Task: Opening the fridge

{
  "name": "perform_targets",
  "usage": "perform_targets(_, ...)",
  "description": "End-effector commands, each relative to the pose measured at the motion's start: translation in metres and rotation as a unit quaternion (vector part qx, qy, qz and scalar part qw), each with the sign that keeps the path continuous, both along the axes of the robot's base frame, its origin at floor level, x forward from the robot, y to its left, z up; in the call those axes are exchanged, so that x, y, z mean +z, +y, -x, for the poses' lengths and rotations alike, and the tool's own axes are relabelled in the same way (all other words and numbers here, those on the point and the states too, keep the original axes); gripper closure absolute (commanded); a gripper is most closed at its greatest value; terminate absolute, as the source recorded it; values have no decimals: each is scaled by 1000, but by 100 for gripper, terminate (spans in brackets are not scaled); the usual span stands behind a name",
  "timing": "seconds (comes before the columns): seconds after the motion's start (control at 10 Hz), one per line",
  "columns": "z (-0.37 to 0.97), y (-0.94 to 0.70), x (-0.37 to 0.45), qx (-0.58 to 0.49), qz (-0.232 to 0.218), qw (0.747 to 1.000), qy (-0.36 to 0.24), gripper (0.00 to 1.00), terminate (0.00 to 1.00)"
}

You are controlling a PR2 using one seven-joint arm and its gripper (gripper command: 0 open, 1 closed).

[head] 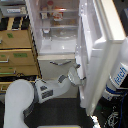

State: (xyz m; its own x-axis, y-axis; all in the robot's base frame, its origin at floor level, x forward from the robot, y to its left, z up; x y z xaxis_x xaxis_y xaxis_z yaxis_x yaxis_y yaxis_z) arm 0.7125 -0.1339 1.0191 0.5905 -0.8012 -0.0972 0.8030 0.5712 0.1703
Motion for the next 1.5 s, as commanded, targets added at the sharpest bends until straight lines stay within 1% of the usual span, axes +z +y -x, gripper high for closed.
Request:
perform_targets(0.1,227,-256,186,-324,182,928,-29,0,0)
perform_targets(0.2,238,-216,176,-289,176,941,-24,0,0)
perform_targets(0.3,287,-163,178,-248,167,954,-25,0,0)
perform_targets(0.4,302,-121,173,-236,171,956,-24,0,0)
perform_targets(0.5,293,-32,152,-206,192,959,-6,0,0)
perform_targets(0.6,263,19,128,-184,197,963,-6,0,0)
perform_targets(0.7,238,71,100,-155,199,968,-1,0,0)
perform_targets(0.8,210,144,58,-98,188,977,0,0,0)
perform_targets(0.9,196,170,43,-62,185,981,-4,0,0)
perform_targets(1.0,179,206,28,-12,195,981,-7,0,0)
perform_targets(1.3,175,251,-2,46,202,978,-17,0,0)
perform_targets(1.5,176,298,-22,99,215,971,-27,0,0)
